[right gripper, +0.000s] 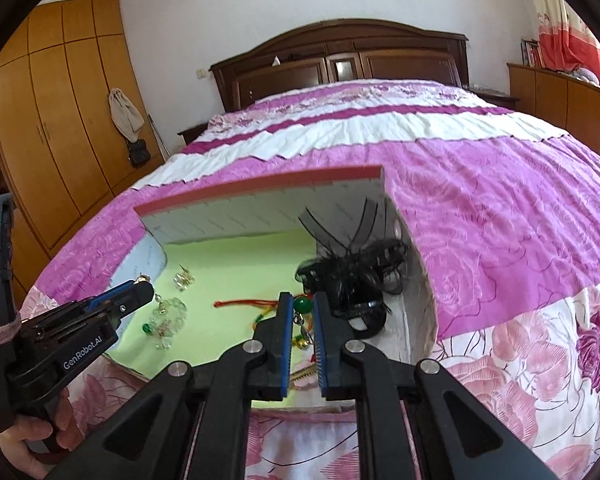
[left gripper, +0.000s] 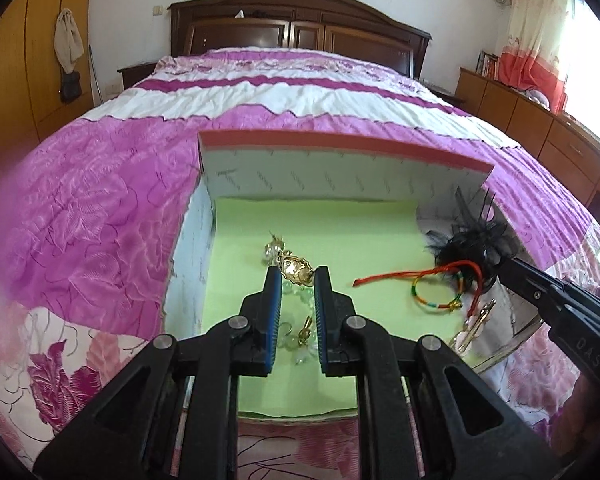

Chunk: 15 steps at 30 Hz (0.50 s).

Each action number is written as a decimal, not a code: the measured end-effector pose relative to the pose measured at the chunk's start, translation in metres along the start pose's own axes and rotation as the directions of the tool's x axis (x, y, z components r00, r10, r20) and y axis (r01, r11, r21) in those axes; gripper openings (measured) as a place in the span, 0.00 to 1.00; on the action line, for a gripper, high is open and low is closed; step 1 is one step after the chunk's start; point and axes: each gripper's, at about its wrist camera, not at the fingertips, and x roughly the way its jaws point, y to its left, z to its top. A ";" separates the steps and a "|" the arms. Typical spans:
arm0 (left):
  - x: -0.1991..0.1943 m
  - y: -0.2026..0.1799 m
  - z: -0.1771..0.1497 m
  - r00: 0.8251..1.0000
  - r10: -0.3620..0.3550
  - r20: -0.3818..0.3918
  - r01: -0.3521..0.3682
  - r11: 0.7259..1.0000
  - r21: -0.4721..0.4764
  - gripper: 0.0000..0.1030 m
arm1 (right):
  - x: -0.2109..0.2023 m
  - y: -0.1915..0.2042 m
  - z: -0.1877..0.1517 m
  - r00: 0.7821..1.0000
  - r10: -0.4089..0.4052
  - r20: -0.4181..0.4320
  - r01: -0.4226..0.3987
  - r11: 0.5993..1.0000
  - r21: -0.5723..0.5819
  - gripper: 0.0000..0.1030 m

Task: Organize jewelry
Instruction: 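Open both grippers inside the box, releasing the pendant and earring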

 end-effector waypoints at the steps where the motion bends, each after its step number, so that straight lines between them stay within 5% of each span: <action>1: 0.001 0.000 -0.001 1.000 0.001 -0.007 -0.001 1.000 0.002 0.08 | 0.002 -0.001 -0.001 1.000 -0.001 -0.006 0.001 1.000 0.001 0.11; 8: 0.003 -0.005 -0.002 1.000 0.003 -0.026 -0.002 1.000 0.020 0.11 | 0.008 -0.003 -0.004 0.999 0.011 -0.038 -0.010 1.000 0.022 0.12; 15: -0.005 -0.004 -0.001 1.000 -0.005 -0.019 0.005 1.000 0.012 0.18 | 0.002 -0.008 -0.002 0.999 0.035 -0.033 -0.033 0.998 0.054 0.24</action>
